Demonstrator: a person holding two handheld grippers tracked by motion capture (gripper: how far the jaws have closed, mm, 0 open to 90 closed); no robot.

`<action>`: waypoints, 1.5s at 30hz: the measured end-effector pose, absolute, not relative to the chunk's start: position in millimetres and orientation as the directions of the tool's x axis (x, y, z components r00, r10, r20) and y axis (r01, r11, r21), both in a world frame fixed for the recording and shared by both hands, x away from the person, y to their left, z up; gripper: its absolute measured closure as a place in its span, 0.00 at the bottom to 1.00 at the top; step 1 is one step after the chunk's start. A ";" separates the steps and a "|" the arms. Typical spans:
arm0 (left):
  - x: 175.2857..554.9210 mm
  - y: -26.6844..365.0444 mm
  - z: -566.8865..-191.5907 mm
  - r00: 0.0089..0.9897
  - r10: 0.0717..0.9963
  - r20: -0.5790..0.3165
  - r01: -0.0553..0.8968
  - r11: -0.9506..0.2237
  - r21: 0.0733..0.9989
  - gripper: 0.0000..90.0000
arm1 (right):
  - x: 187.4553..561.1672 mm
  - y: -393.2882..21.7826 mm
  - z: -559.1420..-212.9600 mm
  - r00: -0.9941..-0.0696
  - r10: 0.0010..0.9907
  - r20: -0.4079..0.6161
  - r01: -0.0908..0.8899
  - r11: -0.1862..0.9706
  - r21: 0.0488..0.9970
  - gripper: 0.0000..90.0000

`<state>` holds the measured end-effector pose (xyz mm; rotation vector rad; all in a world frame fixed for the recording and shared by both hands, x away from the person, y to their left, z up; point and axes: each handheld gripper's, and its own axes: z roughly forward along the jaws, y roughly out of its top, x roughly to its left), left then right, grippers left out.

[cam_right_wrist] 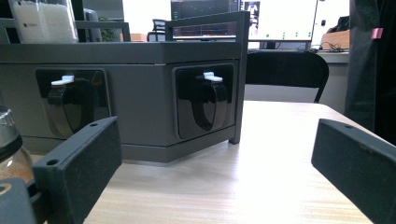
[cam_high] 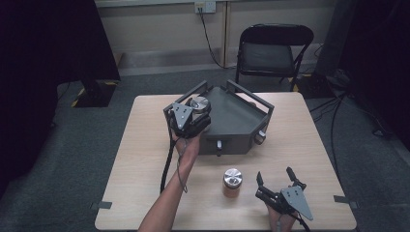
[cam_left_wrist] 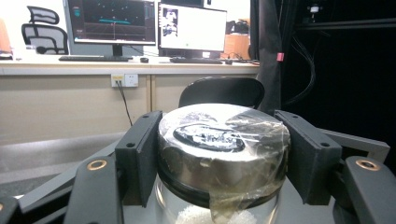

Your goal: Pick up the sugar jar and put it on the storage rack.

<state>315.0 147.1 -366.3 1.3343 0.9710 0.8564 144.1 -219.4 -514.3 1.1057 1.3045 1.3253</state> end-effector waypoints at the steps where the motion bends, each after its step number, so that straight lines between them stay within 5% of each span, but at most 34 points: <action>1: 316.5 146.5 -367.0 0.378 0.923 -0.069 0.039 0.059 0.997 0.40 | 144.1 -219.4 -514.2 -0.151 0.988 -0.012 -0.027 0.008 1.000 0.01; 38: 324.9 141.9 -373.2 0.382 0.923 -0.044 0.065 0.021 0.998 0.39 | 144.1 -219.3 -514.3 -0.151 0.989 -0.012 -0.028 0.008 1.000 0.01; 45: 332.0 148.1 -373.2 0.398 0.911 -0.113 0.125 0.068 0.990 0.04 | 144.0 -219.2 -514.3 -0.150 0.989 -0.012 -0.028 0.008 1.000 0.01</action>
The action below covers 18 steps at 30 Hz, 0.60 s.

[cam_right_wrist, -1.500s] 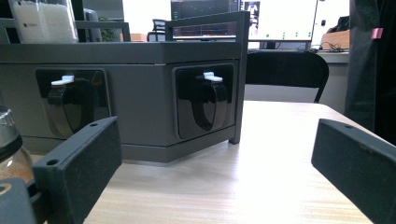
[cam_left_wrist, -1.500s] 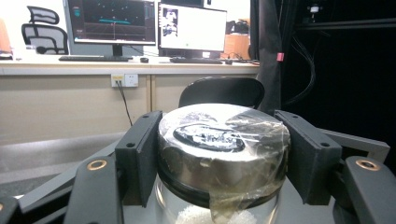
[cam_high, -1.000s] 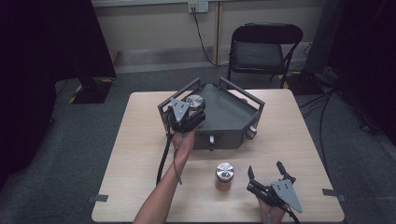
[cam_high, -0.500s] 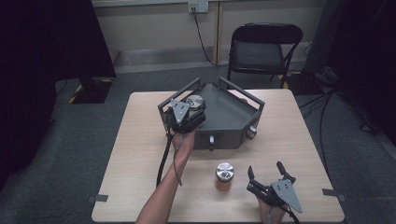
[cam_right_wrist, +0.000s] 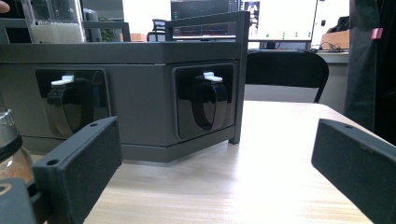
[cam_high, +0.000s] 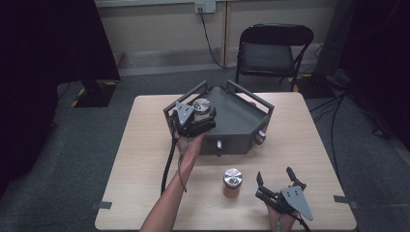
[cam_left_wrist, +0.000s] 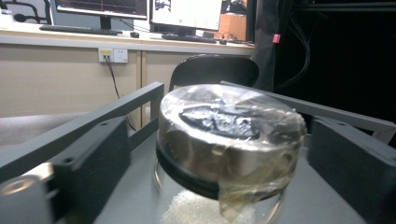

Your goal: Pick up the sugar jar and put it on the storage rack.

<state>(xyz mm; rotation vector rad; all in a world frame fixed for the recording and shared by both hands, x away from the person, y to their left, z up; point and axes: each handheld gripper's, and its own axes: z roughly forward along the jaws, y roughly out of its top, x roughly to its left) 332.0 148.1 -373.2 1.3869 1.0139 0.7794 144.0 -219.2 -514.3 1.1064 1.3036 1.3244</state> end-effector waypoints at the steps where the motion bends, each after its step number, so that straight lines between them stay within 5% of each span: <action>1: 331.6 148.7 -373.1 0.398 0.910 -0.115 0.126 0.071 0.990 0.02 | 144.0 -219.2 -514.3 -0.150 0.989 -0.012 -0.028 0.008 1.000 0.01; 18: 311.1 160.1 -381.4 0.373 0.923 -0.094 0.086 0.066 0.994 0.00 | 143.9 -218.9 -514.2 -0.149 0.989 -0.011 -0.027 0.007 1.000 0.01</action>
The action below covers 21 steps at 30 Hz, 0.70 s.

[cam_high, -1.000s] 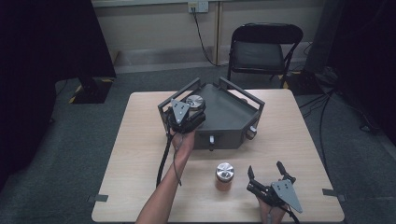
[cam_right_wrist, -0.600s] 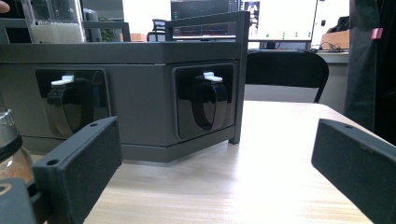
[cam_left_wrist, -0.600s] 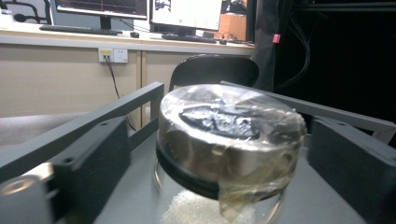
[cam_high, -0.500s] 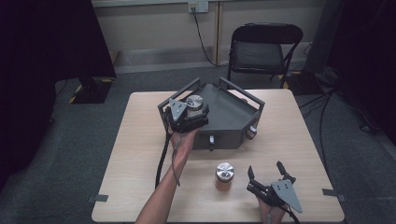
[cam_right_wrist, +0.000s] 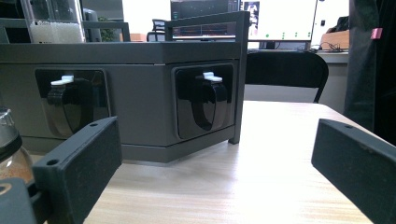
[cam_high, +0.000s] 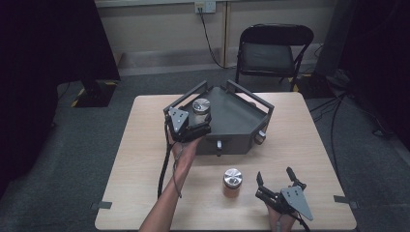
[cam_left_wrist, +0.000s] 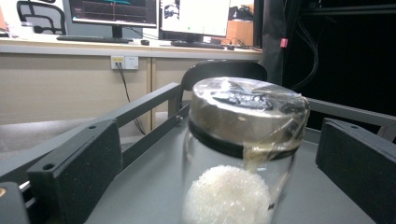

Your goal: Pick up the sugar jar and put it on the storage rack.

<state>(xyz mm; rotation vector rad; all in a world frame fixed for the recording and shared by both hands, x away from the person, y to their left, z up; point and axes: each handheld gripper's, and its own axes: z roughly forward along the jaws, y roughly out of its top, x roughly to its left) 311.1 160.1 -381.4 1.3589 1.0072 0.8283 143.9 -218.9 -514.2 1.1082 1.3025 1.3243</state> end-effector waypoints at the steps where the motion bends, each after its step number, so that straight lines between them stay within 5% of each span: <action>1: 309.7 161.1 -381.6 0.374 0.923 -0.091 0.084 0.065 0.994 0.00 | 143.9 -218.8 -514.2 -0.148 0.989 -0.011 -0.027 0.007 1.000 0.01; 21: 277.8 172.2 -389.1 0.403 0.909 -0.111 0.047 0.101 0.994 0.00 | 143.9 -218.4 -514.2 -0.146 0.989 -0.011 -0.027 0.007 1.000 0.01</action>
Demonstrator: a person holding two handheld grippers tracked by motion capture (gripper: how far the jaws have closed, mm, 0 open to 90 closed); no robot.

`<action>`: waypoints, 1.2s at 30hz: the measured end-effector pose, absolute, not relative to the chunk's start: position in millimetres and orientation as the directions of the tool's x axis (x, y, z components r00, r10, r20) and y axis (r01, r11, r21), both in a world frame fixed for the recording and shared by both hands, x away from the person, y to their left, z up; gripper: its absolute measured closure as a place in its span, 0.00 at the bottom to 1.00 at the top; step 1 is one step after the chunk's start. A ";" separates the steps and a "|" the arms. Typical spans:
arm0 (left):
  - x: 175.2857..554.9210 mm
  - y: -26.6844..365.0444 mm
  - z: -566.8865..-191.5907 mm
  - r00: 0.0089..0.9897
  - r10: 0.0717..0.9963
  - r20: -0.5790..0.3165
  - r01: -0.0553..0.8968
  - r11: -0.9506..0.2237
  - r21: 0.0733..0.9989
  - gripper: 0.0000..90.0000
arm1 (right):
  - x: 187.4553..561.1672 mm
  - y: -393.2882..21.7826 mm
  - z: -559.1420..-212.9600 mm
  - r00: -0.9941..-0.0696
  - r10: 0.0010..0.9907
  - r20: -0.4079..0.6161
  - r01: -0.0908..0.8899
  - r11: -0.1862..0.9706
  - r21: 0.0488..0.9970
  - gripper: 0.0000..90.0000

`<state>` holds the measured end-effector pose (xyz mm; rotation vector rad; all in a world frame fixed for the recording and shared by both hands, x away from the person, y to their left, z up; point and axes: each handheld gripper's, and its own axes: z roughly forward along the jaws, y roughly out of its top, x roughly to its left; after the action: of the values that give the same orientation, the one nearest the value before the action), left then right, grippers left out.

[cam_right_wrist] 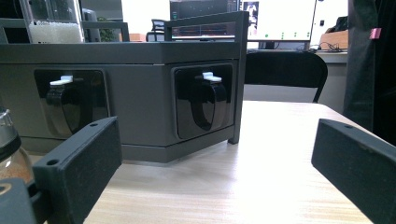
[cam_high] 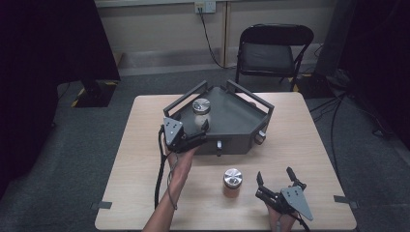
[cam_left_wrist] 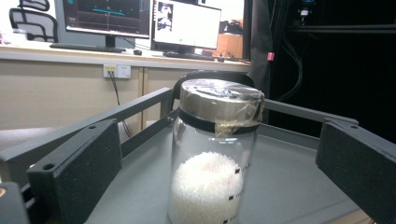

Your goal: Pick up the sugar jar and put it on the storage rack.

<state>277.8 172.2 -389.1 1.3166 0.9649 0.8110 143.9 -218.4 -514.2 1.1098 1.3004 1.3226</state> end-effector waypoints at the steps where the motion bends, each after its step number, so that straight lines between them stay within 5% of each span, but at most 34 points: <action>1: 275.8 172.3 -389.9 0.400 0.910 -0.112 0.042 0.104 0.994 0.00 | 143.9 -218.4 -514.2 -0.147 0.989 -0.011 -0.027 0.007 1.000 0.01; 36: 202.4 182.5 -436.6 0.327 0.938 -0.113 -0.044 0.134 0.990 0.00 | 143.8 -218.2 -514.3 -0.145 0.989 -0.011 -0.028 0.007 1.000 0.01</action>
<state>202.4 182.5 -436.6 1.2091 0.9764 0.9073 143.8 -218.2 -514.3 1.1100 1.2992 1.3212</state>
